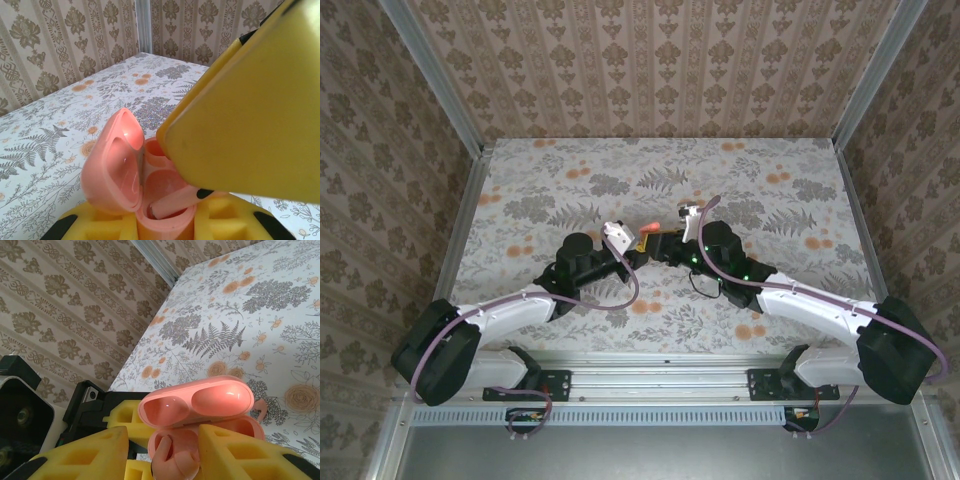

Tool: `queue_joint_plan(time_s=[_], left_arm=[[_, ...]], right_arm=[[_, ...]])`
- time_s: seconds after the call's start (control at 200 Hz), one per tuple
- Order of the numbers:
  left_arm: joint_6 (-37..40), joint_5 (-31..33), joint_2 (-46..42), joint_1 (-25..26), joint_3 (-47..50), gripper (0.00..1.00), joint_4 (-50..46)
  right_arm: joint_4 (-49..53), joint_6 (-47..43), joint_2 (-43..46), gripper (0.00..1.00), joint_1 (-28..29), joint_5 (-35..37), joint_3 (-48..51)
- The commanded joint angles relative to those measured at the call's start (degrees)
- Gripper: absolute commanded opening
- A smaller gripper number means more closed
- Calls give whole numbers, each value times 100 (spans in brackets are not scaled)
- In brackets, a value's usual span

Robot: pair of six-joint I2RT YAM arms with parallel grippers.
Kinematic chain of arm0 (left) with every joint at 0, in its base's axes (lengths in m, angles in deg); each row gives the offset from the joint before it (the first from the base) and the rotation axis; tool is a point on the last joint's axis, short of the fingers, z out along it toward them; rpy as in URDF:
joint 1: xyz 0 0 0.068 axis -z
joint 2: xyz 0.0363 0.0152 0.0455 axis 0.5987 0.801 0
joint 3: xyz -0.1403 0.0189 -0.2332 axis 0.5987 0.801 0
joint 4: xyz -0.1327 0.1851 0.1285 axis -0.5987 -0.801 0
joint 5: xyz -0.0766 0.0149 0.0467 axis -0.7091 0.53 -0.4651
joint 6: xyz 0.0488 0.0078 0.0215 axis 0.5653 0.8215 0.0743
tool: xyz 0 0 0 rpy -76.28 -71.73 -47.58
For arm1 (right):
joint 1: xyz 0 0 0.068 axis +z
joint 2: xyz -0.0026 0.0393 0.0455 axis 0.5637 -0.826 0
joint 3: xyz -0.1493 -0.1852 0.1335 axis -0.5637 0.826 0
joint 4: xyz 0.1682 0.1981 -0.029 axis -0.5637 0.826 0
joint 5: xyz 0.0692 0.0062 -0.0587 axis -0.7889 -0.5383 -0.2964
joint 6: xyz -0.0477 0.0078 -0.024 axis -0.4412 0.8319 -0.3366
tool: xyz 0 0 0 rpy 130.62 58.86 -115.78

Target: Insert wireless bluetooth earbuds into charging case

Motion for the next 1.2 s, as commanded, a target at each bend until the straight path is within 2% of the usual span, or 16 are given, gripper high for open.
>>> queue_joint_plan(time_s=[0.0, 0.885, 1.195], left_arm=[[-77, -275, -117, 50, -260, 16, 409], [-248, 42, -117, -17, -84, 16, 545], [178, -13, -171, -11, 46, 16, 543]], right_arm=[[153, -15, 55, 43, -75, -78, -177], [443, 301, 557, 45, -268, -704, -147], [936, 523, 1141, 47, -433, -853, 20]])
